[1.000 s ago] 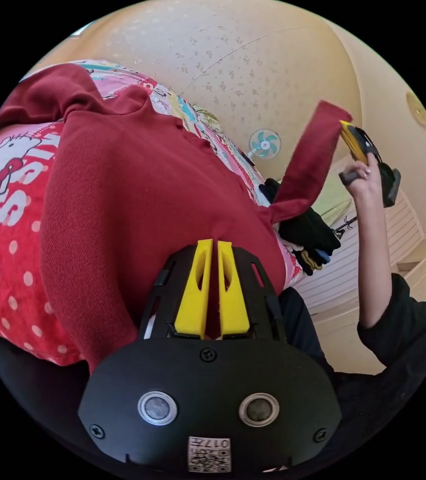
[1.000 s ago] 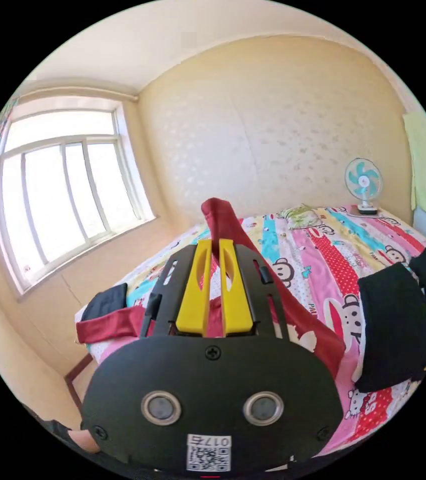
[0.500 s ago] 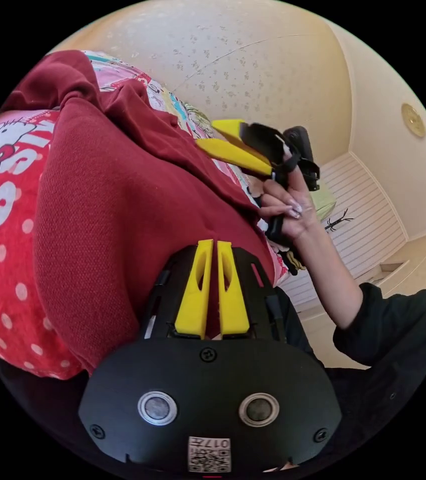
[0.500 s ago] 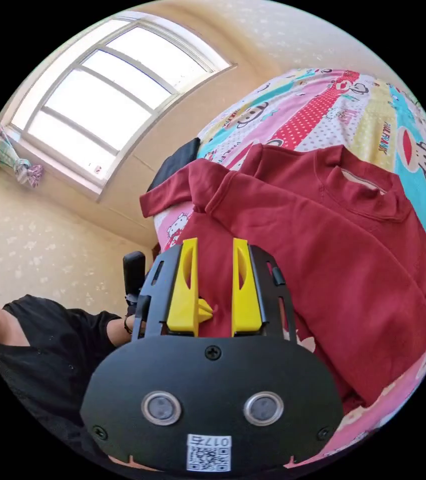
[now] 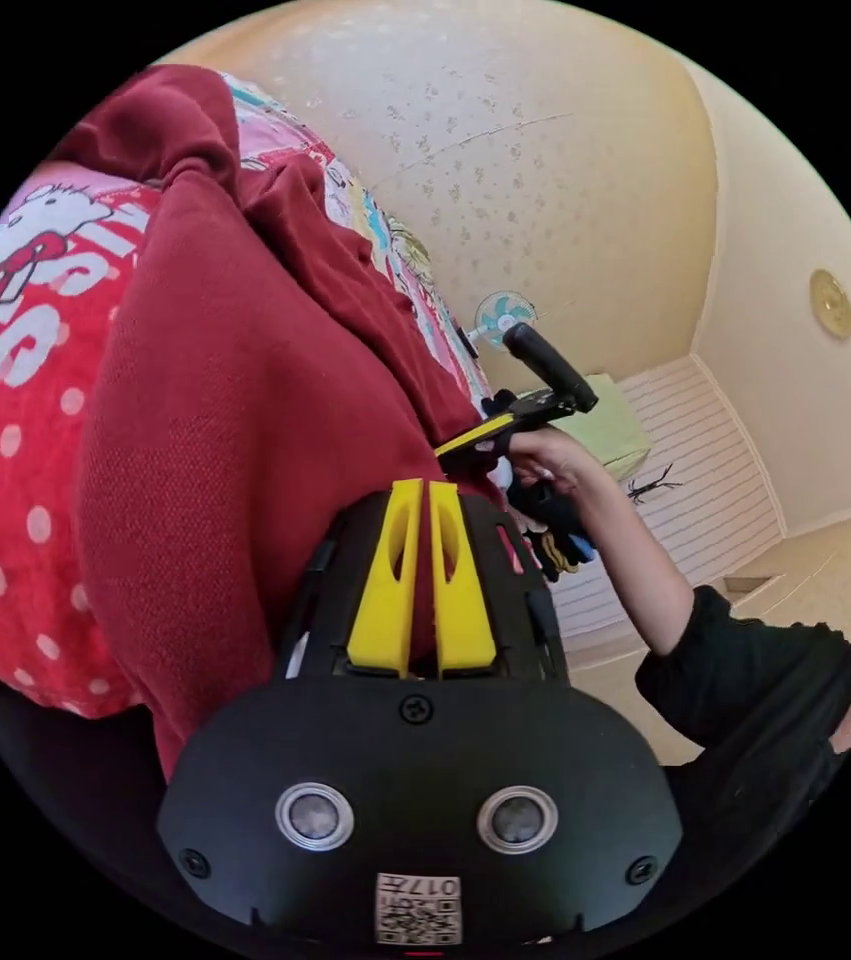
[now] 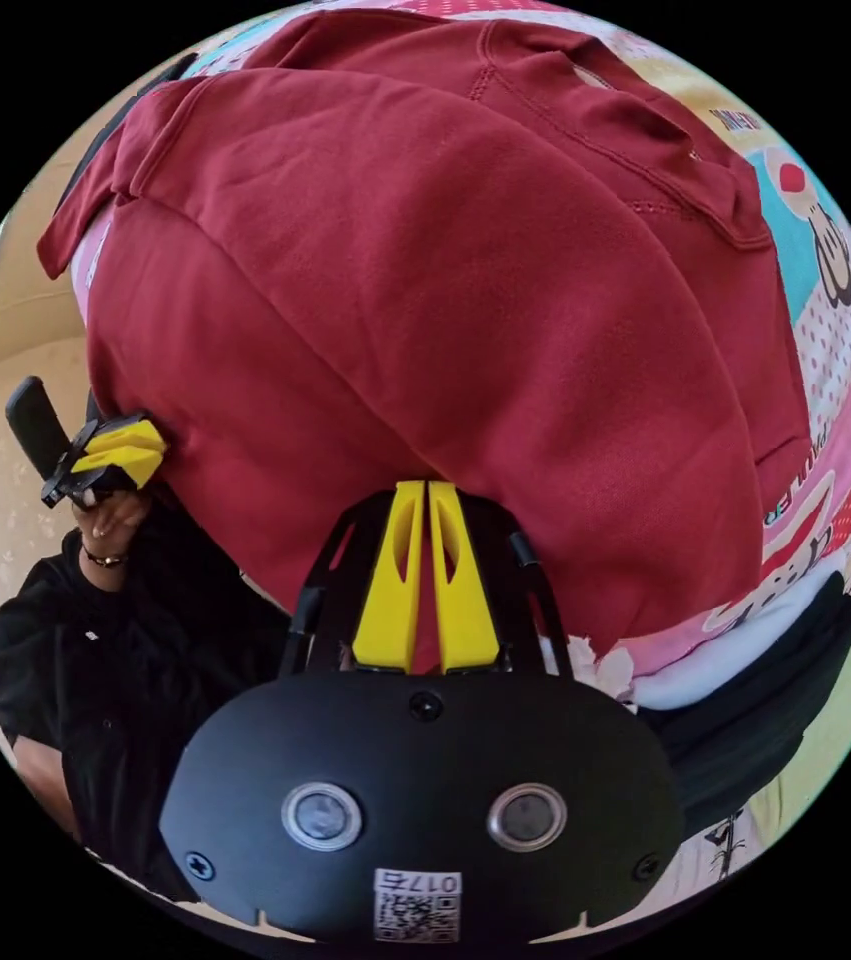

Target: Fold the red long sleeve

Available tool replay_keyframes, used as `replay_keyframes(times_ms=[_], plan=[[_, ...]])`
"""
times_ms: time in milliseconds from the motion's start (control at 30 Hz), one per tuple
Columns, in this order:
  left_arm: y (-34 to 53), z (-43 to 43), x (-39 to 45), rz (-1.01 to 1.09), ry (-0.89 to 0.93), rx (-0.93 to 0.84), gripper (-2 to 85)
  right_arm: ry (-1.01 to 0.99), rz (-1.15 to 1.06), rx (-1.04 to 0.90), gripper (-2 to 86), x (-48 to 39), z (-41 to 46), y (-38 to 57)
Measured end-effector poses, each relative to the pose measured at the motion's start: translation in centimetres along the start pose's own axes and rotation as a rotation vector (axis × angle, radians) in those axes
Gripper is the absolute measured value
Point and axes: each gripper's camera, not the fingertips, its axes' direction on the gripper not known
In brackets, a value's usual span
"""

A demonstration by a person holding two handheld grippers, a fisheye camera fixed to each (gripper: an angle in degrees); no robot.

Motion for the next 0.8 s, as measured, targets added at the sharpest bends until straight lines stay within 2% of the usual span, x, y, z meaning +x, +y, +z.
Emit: replay_keyframes(times_ms=[67,133,167,200,233,300,367,433,467,500,567,600,633,700,733,800], plan=[[-1.2,-2.7,0.1,-0.040,0.072,0.102,5.0,0.082,-0.017,-0.035,0.4,-1.6,-0.2,-0.9],[-1.9,-6.8,0.4,-0.094,0.121,0.279,7.6,0.144,-0.037,-0.044,0.3,-2.8,-0.3,-1.2],[-2.1,-10.1,0.1,-0.162,0.106,0.428,10.6,0.175,-0.050,-0.039,0.3,-3.4,-0.3,-1.2],[-1.9,-13.3,-0.4,-0.255,0.029,0.573,12.6,0.187,-0.057,-0.034,0.3,-3.6,-0.3,-1.1],[-1.8,-14.9,-0.8,-0.296,-0.027,0.645,13.6,0.195,-0.059,-0.016,0.3,-3.8,-0.3,-0.9],[-1.3,-20.8,-2.5,-0.427,-0.273,0.913,14.5,0.165,-0.040,0.011,0.3,-3.4,-0.4,-0.6],[-1.4,-23.9,-4.7,-0.492,-0.418,1.061,14.5,0.099,-0.012,0.019,0.2,-2.5,-0.6,-0.4],[-2.8,-25.9,-7.9,-0.559,-0.561,1.090,13.6,0.068,-0.010,0.004,0.2,-2.0,-0.6,-0.6],[-4.6,-26.6,-10.8,-0.613,-0.572,1.011,12.3,0.056,-0.001,-0.009,0.2,-1.9,-0.6,-0.7],[-6.6,-26.6,-13.8,-0.675,-0.497,0.897,11.5,0.056,0.002,-0.016,0.2,-1.9,-0.5,-0.8],[-7.2,-26.4,-14.2,-0.787,-0.431,0.883,9.2,0.098,-0.012,-0.042,0.2,-2.8,-0.2,-1.0],[-7.8,-25.9,-12.2,-0.813,-0.473,0.865,7.2,0.110,-0.014,-0.047,0.2,-3.0,0.0,-1.0],[-8.1,-25.6,-10.5,-0.789,-0.517,0.861,6.1,0.130,-0.015,-0.057,0.2,-3.4,0.2,-0.9],[-9.3,-22.9,-1.2,-0.440,-0.581,0.917,4.8,0.164,-0.027,-0.067,0.2,-4.1,0.6,-0.8],[-9.4,-21.9,1.0,-0.374,-0.597,0.932,4.8,0.179,-0.031,-0.068,0.2,-4.4,0.9,-0.5],[-10.2,-16.2,9.2,-0.099,-0.611,0.988,4.7,0.179,-0.026,-0.059,0.2,-4.5,1.3,0.0]])
